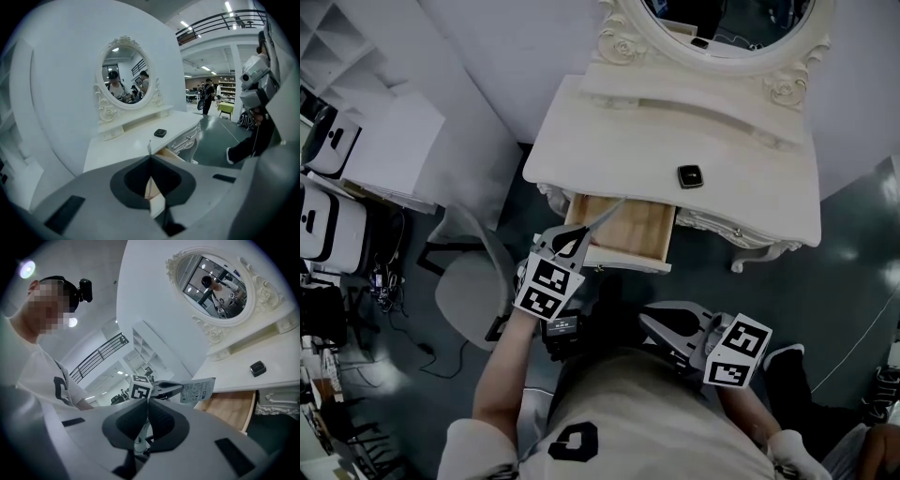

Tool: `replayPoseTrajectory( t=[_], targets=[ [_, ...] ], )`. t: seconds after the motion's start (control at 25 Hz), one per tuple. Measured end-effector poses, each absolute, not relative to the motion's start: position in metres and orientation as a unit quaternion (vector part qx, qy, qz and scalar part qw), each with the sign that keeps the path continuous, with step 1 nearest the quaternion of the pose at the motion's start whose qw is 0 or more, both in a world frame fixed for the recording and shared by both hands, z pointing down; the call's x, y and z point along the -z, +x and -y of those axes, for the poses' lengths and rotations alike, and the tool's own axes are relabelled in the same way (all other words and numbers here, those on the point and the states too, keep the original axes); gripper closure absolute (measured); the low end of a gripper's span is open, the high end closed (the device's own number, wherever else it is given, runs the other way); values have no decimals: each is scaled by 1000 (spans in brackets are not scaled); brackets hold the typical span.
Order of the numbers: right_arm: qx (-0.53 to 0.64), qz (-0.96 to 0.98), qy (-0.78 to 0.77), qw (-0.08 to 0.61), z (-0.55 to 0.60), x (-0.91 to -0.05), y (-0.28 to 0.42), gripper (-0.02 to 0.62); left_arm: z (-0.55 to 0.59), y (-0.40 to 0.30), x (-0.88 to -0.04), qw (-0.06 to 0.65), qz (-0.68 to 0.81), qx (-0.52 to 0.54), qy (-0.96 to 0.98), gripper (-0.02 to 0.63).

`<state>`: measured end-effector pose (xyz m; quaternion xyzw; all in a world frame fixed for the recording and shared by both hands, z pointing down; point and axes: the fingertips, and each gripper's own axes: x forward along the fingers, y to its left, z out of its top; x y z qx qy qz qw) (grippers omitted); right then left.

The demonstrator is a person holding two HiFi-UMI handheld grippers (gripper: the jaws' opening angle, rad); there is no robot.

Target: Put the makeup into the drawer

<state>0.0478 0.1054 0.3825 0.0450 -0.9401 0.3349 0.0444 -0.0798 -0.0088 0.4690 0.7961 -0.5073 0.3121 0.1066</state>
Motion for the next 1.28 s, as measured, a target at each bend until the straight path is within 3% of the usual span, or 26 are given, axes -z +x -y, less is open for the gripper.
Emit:
replayPoseTrajectory(
  t=[1.28],
  targets=[
    [-361,920,122,93,-23,-406,-5,568,78,-71,-557,62,342,-423,837,552]
  ],
)
